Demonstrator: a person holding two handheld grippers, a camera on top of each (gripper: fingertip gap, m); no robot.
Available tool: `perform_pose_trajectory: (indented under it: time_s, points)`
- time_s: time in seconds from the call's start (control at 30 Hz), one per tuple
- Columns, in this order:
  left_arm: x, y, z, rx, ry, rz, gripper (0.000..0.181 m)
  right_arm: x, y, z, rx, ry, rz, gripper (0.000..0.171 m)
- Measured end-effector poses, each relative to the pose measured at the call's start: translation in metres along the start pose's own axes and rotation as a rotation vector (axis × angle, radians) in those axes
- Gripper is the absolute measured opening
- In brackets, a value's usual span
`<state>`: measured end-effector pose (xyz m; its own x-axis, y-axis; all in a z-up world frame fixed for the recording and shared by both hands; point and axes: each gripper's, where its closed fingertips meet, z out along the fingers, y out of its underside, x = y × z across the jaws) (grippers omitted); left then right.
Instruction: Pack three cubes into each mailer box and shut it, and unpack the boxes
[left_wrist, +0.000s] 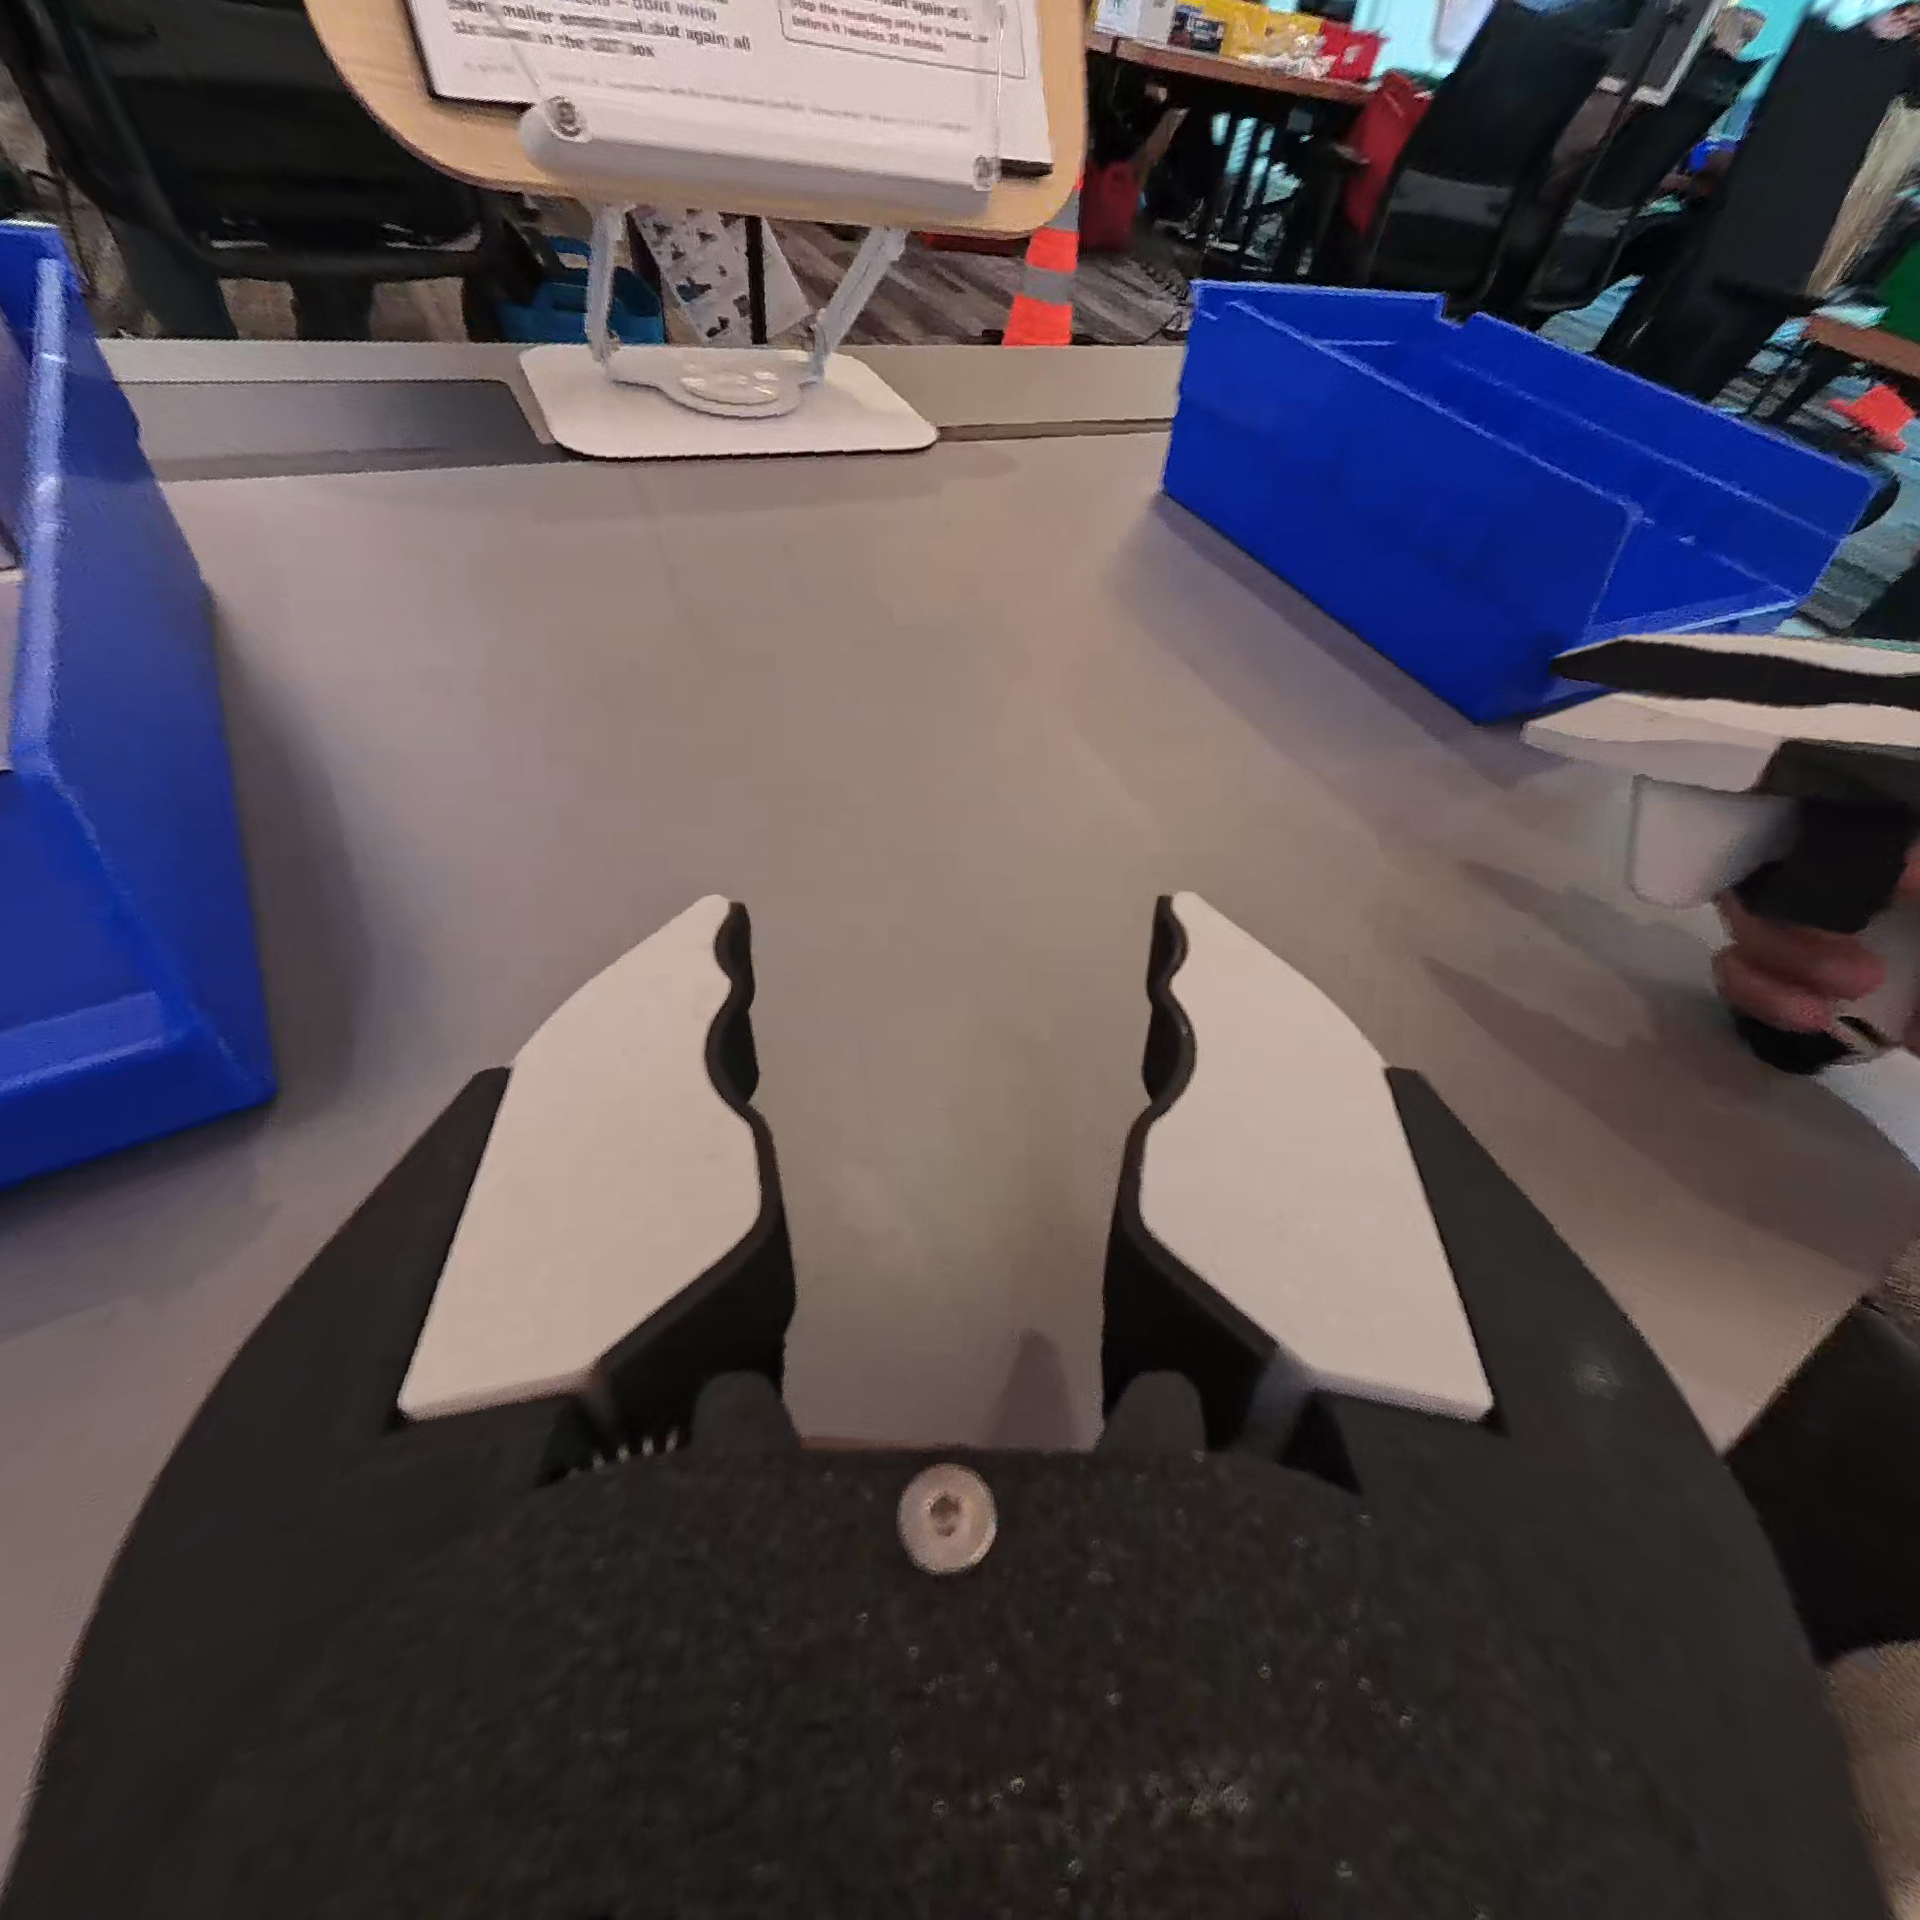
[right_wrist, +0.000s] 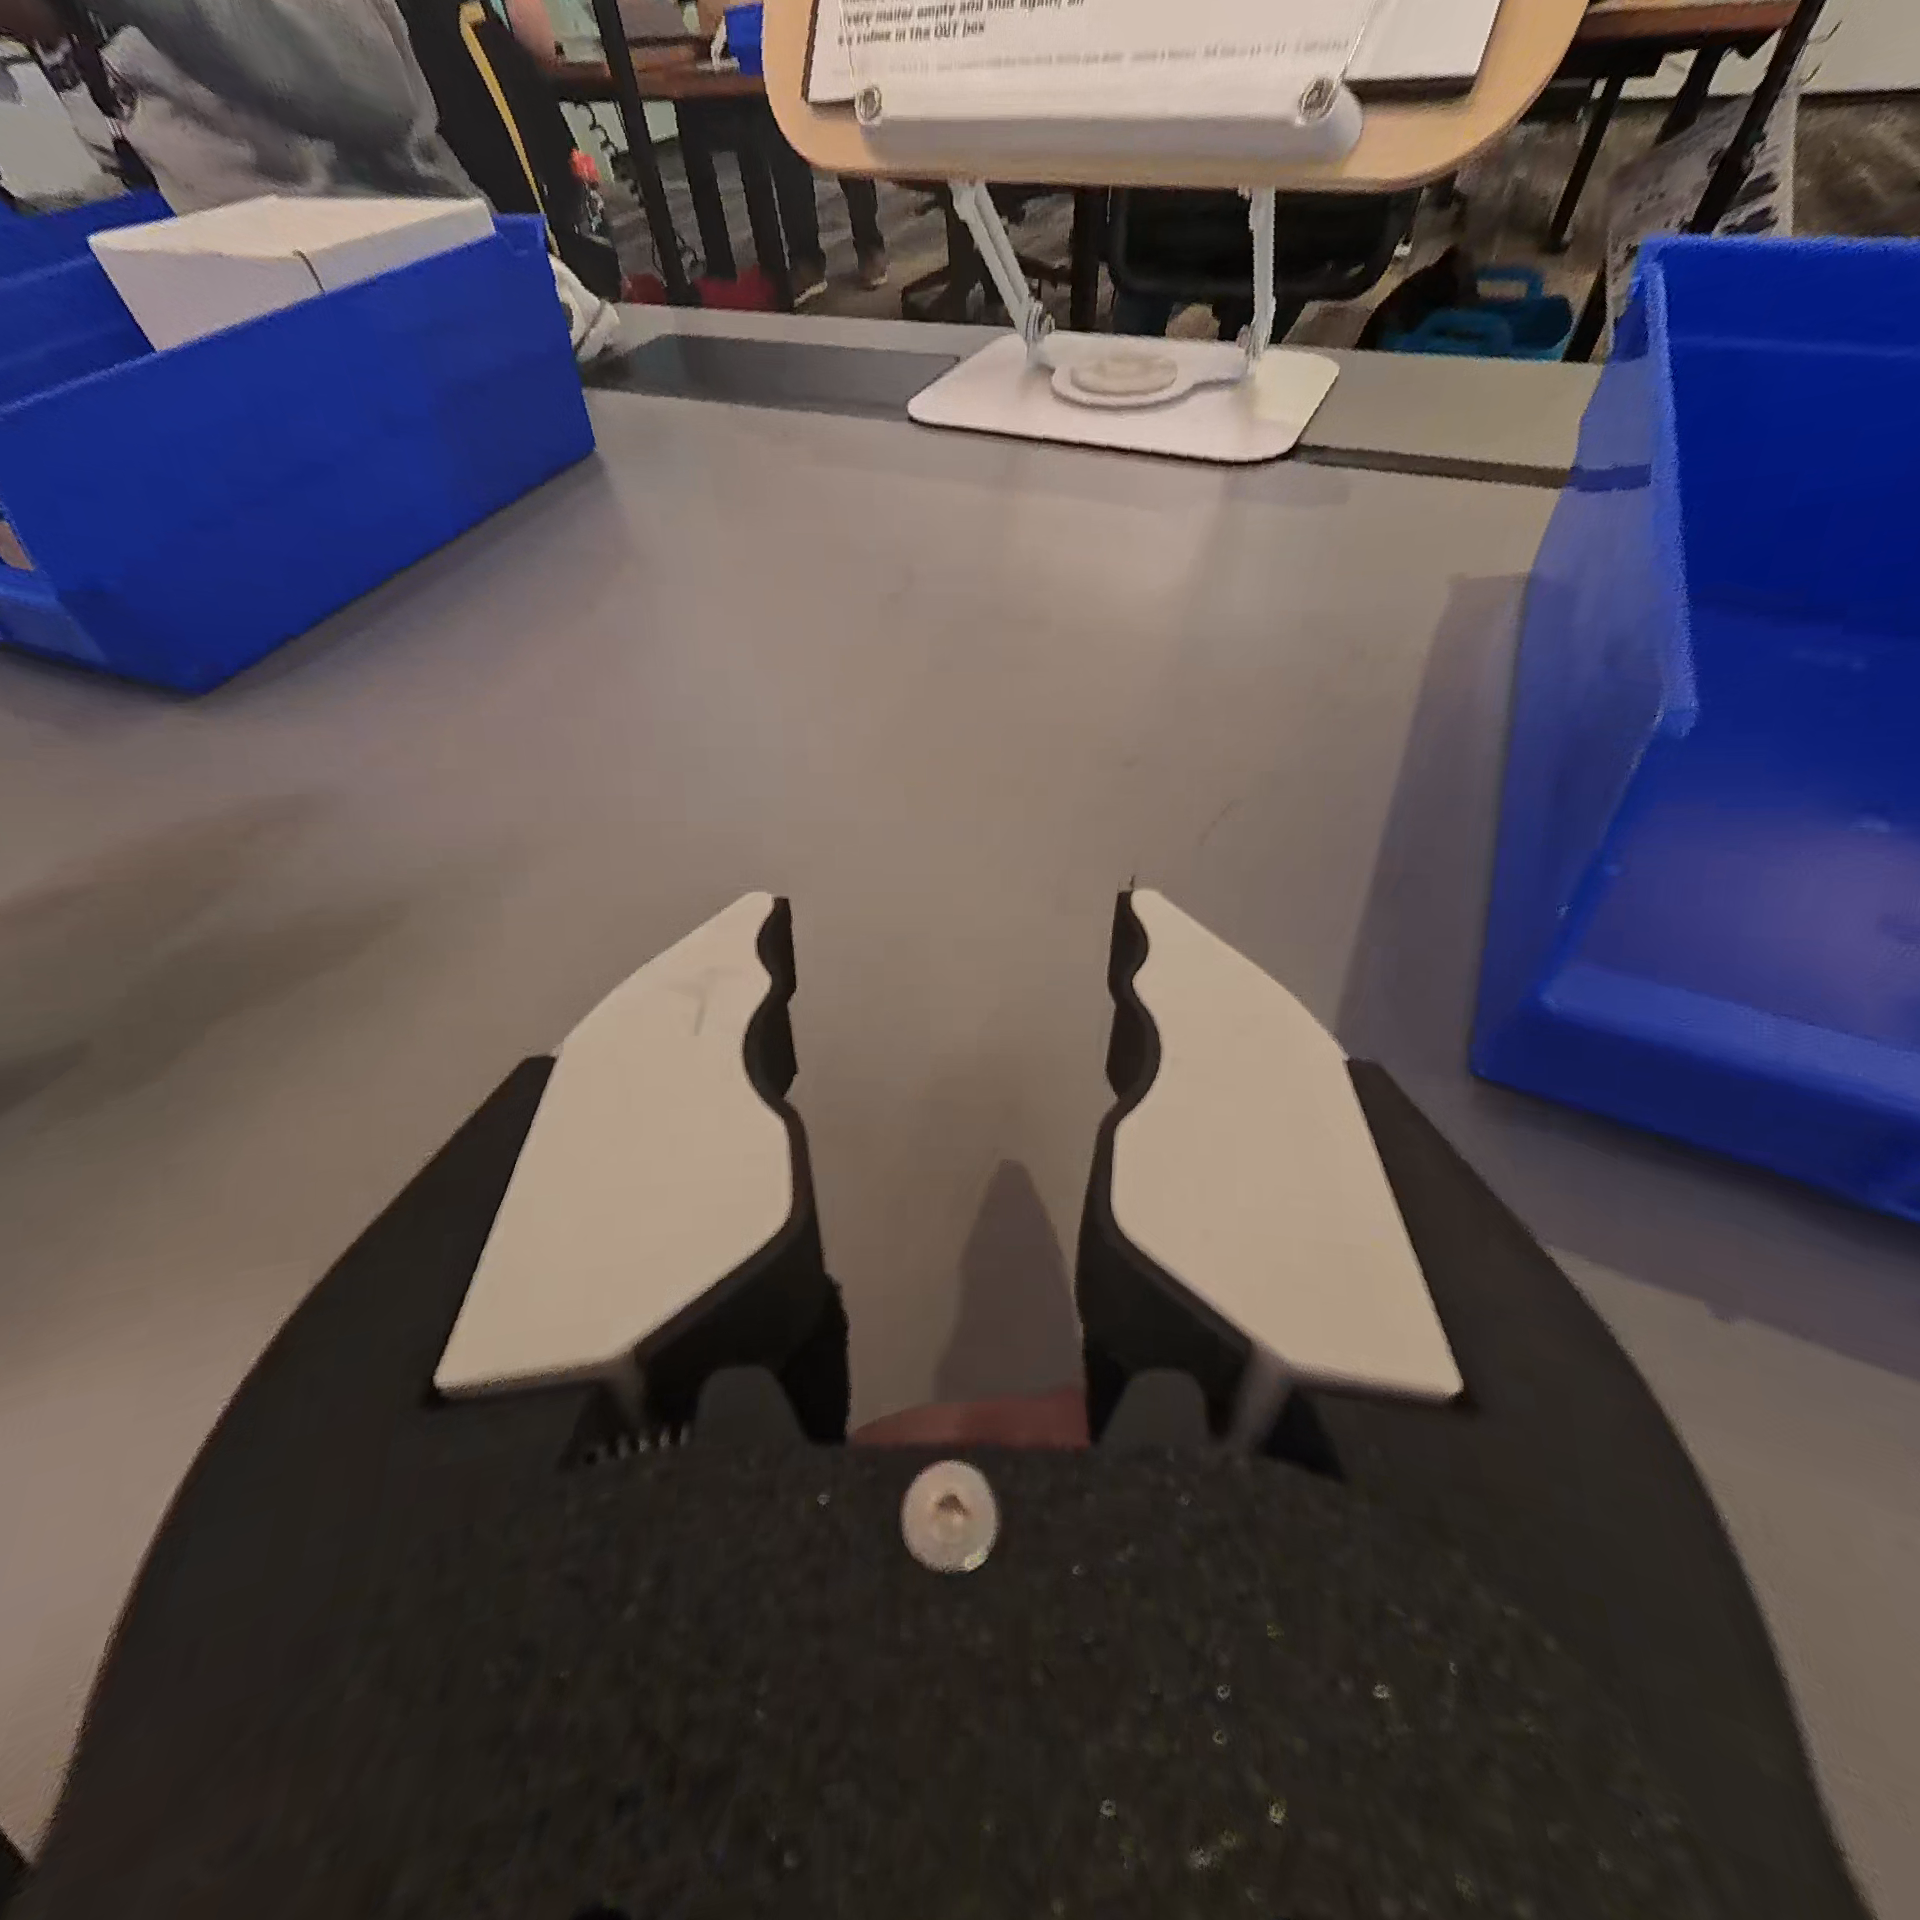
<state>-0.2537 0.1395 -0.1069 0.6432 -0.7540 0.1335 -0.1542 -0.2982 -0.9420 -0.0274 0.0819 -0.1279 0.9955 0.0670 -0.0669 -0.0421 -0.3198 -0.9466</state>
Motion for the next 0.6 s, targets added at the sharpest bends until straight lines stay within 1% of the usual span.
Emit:
perform_pose_trajectory:
  time_s: [0.03, 0.1, 0.13, 0.27, 0.37, 0.43, 0.53, 0.6]
  points:
    - [-0.004, 0.001, 0.000, -0.005, -0.021, 0.010, 0.074, -0.001, 0.002, 0.000, -0.013, -0.004, -0.003, 0.058]
    - [-0.012, -0.002, -0.002, -0.001, -0.060, -0.003, 0.091, -0.002, 0.004, 0.001, -0.027, -0.003, -0.013, 0.058]
    - [-0.015, -0.003, -0.003, 0.007, -0.068, -0.027, 0.094, -0.002, 0.003, 0.000, -0.023, -0.002, -0.016, 0.058]
    - [-0.023, -0.007, -0.007, 0.008, -0.040, -0.155, 0.095, -0.004, 0.005, 0.000, -0.032, -0.009, -0.033, 0.058]
    - [-0.033, -0.013, -0.012, 0.008, -0.061, -0.142, 0.097, -0.006, 0.006, -0.001, -0.035, -0.013, -0.045, 0.058]
    - [-0.049, -0.021, -0.017, -0.021, -0.123, -0.107, 0.098, -0.006, 0.006, -0.002, -0.035, -0.014, -0.043, 0.058]
    - [-0.089, -0.048, -0.027, -0.076, -0.213, -0.116, 0.099, -0.006, 0.007, -0.002, -0.040, -0.023, -0.037, 0.058]
    - [-0.122, -0.064, -0.026, -0.147, -0.262, -0.115, 0.108, -0.007, 0.007, -0.003, -0.038, -0.027, -0.035, 0.058]
